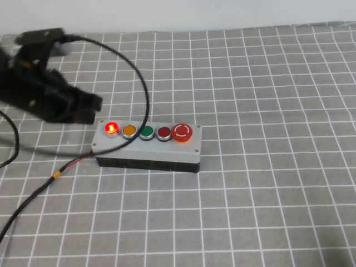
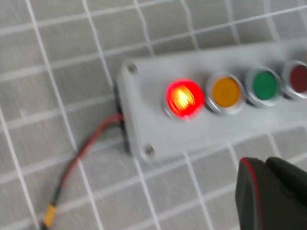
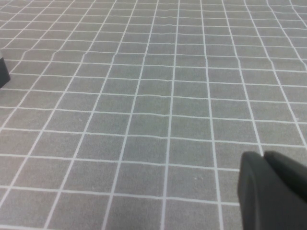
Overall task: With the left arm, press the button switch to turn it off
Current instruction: Press the button to turn off
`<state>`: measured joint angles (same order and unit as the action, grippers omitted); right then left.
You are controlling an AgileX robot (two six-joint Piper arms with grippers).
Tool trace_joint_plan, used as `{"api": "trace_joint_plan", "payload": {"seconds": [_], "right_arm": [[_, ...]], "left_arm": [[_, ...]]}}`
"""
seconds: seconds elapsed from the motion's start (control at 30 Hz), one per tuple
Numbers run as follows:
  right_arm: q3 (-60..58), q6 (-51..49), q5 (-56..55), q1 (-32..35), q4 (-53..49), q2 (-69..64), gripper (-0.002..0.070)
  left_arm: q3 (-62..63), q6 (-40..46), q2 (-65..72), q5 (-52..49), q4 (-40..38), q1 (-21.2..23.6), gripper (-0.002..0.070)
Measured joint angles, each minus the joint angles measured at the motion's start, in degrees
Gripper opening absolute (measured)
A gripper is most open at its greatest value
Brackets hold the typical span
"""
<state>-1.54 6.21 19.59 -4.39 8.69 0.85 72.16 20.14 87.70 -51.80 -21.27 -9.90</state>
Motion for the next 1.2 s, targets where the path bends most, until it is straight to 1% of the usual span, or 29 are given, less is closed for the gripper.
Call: {"api": "trace_joint_plan", "payload": {"seconds": [0.17,0.37,0.6,1.2], "right_arm": [[0.0,0.0,0.0,0.0,0.0,0.0,-0.0018],[0.0,0.0,0.0,0.0,0.0,0.0,-0.0018],[0.0,0.0,0.0,0.0,0.0,0.0,-0.0018],[0.0,0.0,0.0,0.0,0.0,0.0,-0.0018]], "left_arm": [[8.4,-1.8,8.2,-2.2,4.6,-2.5,-0.0003],[13.8,-2.2,15.1,-4.6,5.4,-3.5,-0.0003],[14.3,-2.3,18.6,-4.7,5.8,-3.5,-0.0003],[15.0,-2.3,20.0,-4.1,6.0,-3.5,-0.0003]]}}
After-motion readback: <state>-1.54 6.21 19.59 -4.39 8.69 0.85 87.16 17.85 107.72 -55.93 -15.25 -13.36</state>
